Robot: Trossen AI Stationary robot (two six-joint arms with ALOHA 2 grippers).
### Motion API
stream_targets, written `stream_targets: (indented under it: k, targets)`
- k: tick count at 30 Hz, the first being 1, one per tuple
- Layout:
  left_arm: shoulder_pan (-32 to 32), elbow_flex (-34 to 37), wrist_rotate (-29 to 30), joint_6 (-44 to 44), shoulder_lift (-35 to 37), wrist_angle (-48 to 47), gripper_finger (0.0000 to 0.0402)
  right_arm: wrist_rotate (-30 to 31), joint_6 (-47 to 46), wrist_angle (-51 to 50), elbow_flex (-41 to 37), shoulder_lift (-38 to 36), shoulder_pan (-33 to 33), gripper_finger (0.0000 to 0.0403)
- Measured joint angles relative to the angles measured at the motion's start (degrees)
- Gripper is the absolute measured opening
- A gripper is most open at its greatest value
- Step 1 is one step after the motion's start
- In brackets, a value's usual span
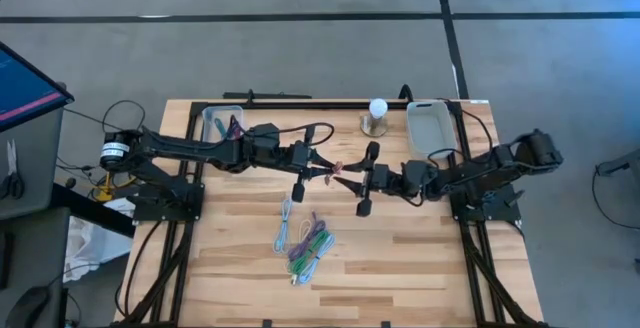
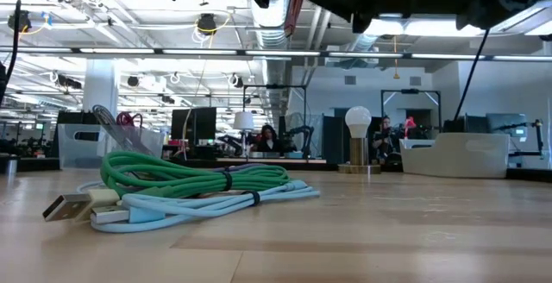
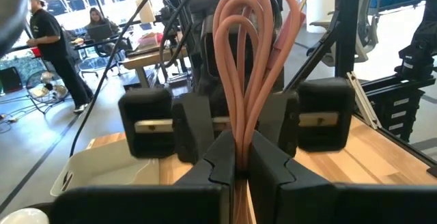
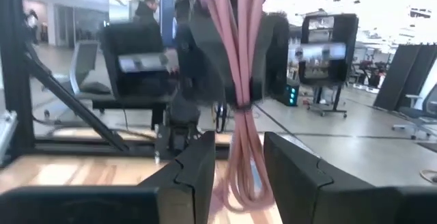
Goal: Pick & Place USB Port
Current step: Put the pink charger cable into the gray bin
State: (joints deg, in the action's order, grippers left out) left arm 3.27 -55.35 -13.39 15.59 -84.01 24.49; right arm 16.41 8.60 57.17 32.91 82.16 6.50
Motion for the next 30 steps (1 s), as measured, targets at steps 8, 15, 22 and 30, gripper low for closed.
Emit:
stream_targets:
  k: [8, 15, 22, 30]
  targets:
    - [0.0, 0.0, -0.12, -0.04, 0.0, -0.09, 0.0017, 0.11, 1.01, 0.04, 2.56, 3.42, -0.33, 0.0097]
    - [0.0, -0.01, 0.1, 0.0, 0.09, 0.19, 0.0021, 1.39, 3.35, -0.36, 2.77, 3.04, -0.31, 0.0014]
    - [0.4, -0.07, 0.28, 0.63, 0.09, 0.1, 0.0029, 4.5, 4.34, -0.36, 2.74, 3.01, -0.24, 0.0005]
    - [2.59, -0.07, -0.16, -0.78, 0.04, -2.42, 0.0031, 7.09, 5.47, -1.85, 2.16, 2.98, -0.31, 0.0003]
